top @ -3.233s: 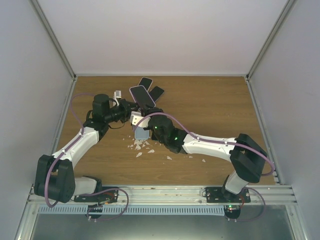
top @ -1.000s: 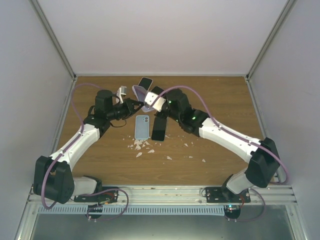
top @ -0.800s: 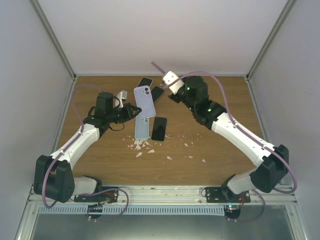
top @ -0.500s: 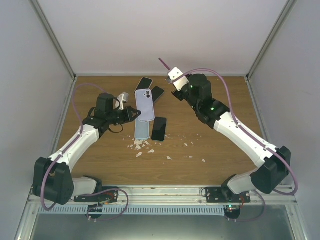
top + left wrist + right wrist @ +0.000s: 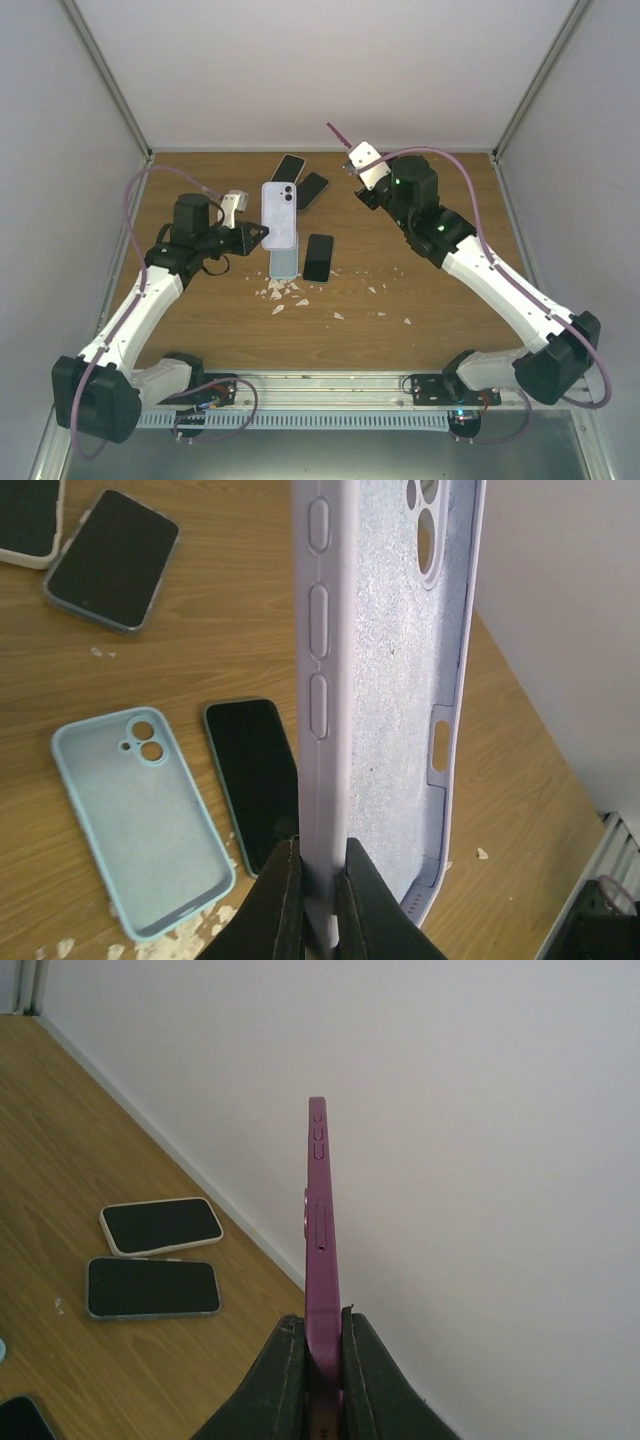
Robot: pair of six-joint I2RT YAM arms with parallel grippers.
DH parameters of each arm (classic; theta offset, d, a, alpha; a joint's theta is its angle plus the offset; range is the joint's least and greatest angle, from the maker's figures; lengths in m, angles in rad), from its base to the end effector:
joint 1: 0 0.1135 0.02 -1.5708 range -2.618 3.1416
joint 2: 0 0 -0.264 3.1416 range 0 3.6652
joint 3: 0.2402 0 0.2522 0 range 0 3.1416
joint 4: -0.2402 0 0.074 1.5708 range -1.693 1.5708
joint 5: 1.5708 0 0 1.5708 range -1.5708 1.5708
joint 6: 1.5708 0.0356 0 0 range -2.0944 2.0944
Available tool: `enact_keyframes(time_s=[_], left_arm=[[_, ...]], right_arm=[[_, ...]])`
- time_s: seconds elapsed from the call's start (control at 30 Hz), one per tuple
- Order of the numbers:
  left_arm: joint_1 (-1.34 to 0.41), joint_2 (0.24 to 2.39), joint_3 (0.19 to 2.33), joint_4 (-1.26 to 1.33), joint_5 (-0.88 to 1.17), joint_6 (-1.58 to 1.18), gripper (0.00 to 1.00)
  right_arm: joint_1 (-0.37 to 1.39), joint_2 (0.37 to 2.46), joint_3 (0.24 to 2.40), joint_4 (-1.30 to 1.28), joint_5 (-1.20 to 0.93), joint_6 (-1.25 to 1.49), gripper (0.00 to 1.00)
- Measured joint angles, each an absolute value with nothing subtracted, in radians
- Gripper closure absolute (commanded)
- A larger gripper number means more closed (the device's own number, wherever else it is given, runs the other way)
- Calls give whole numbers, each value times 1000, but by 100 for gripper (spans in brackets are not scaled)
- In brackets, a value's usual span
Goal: Take the phone out of the phone case
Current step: Place the phone case at the center of the board.
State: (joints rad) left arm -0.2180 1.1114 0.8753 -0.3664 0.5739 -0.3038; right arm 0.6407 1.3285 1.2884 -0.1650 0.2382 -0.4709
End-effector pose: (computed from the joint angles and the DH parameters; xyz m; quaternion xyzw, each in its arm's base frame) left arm 0.2309 -0.0709 0.2923 0.0952 0.8537 -0.3572 0.3667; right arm 0.2537 0.1787 0.3978 -0.3427 0.6939 -0.0387 0.6321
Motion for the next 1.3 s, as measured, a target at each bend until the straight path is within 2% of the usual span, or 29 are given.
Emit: enact_keyframes(time_s=[0.3,0.7,1.3], left_arm=[[-78,1111,848,-514,605,-208,100],[72,1385,950,-728,572,-93,100],[140,1545,964,-796,556,-59,100]], right_arm=[[632,1301,1239,-168,229,-461,99],[625,1301,1229,-191,221,-447,100],[609,1301,1227,-210,180,-413,100]])
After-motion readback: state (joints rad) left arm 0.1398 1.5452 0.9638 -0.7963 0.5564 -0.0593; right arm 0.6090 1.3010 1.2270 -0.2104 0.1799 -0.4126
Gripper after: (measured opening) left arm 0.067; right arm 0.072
